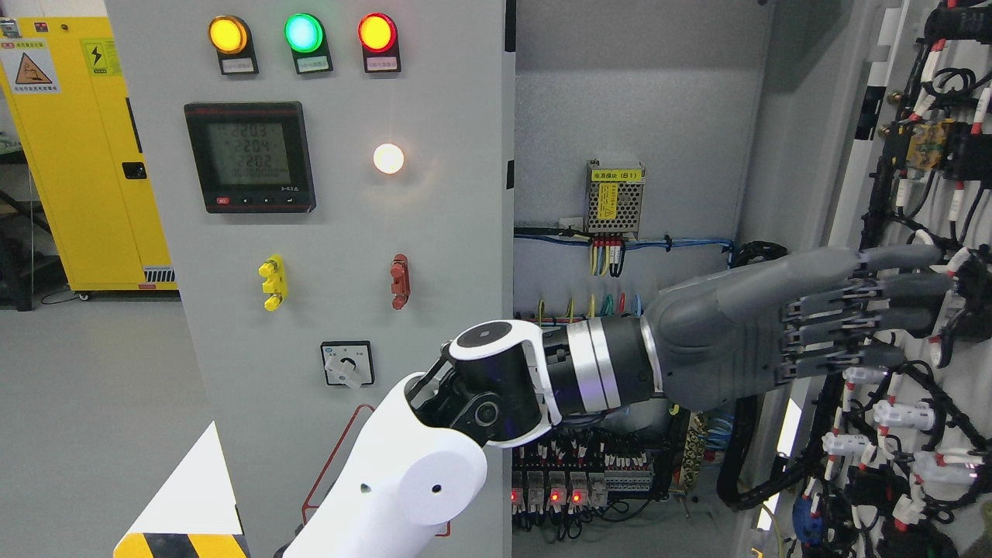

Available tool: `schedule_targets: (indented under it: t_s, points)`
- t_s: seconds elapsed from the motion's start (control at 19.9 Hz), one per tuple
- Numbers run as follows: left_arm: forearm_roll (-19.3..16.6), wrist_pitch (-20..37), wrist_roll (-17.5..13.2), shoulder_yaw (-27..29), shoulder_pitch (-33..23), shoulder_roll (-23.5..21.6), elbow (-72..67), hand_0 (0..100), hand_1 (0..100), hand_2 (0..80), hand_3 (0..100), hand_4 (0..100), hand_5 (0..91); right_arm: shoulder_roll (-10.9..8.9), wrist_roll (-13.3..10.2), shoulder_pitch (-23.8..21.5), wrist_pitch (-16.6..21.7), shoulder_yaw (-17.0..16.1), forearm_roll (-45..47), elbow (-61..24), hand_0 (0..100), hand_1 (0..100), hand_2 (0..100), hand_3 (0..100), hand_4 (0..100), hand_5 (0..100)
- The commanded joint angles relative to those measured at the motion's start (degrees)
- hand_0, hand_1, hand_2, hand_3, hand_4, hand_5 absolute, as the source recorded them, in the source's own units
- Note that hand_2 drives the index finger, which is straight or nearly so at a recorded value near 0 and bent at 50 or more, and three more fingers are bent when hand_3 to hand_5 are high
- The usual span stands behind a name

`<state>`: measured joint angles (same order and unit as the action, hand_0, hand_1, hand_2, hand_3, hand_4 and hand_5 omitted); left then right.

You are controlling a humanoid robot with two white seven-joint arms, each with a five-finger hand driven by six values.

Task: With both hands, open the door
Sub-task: 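Keep pushing the door with the left hand until fully open, then withdraw the left hand down out of the cabinet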

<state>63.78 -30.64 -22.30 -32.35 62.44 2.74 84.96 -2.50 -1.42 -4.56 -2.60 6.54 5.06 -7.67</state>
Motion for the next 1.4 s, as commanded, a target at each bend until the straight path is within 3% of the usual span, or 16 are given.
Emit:
schedule_targets:
  t_s: [0.0, 0.2, 0.4, 0.6, 0.75, 0.85, 1.15, 1.25, 1.35]
  points:
    - [-3.39, 0.15, 3.14, 3.17, -13.19, -10.73, 13.64, 12, 56, 0.0, 0, 0, 0.0, 0.13, 0.19, -0.01, 0.14, 0.05, -0.14, -0.15, 0, 50, 4, 0, 0, 0]
    - [-4.97, 0.32, 3.14, 2.64, -23.13, -15.12, 17.95, 12, 56, 0.0, 0, 0, 0.0, 0.13, 0.19, -0.09, 0.14, 0.05, -0.14, -0.15, 0, 50, 4, 0, 0, 0]
    - [-11.38, 0.76, 3.14, 2.64, -34.37, -16.8, 21.47, 12, 56, 0.0, 0, 0, 0.0, -0.13, 0.19, -0.09, 0.14, -0.03, -0.14, -0.15, 0, 50, 4, 0, 0, 0]
    - [-20.85, 2.59, 3.32, 2.64, -45.62, -17.59, 23.23, 12, 56, 0.0, 0, 0, 0.0, -0.4, 0.19, -0.09, 0.14, -0.03, -0.14, -0.06, 0, 50, 4, 0, 0, 0]
    - [-30.79, 8.74, 3.32, 2.64, -55.46, -18.64, 22.71, 12, 56, 0.0, 0, 0, 0.0, -0.48, 0.19, -0.18, 0.14, -0.03, -0.14, -0.06, 0, 50, 4, 0, 0, 0]
    - [-35.1, 12.52, 3.32, 3.34, -62.14, -19.0, 20.52, 12, 56, 0.0, 0, 0, 0.0, -0.48, 0.19, -0.18, 0.14, -0.03, -0.14, -0.06, 0, 50, 4, 0, 0, 0]
    - [-35.56, 28.33, 3.32, 7.39, -74.82, -18.21, -0.8, 12, 56, 0.0, 0, 0, 0.0, -0.48, 0.19, -0.18, 0.14, -0.03, -0.06, -0.06, 0, 50, 4, 0, 0, 0]
    - [-35.13, 34.3, 3.32, 7.91, -75.09, -16.72, -12.48, 12, 56, 0.0, 0, 0, 0.0, -0.4, 0.19, -0.18, 0.23, -0.03, -0.05, -0.06, 0, 50, 4, 0, 0, 0]
    - [-34.86, 38.89, 3.23, 12.11, -75.01, -13.39, -23.56, 12, 56, 0.0, 0, 0, 0.0, -0.4, 0.19, -0.18, 0.23, -0.03, -0.05, -0.15, 0, 50, 4, 0, 0, 0]
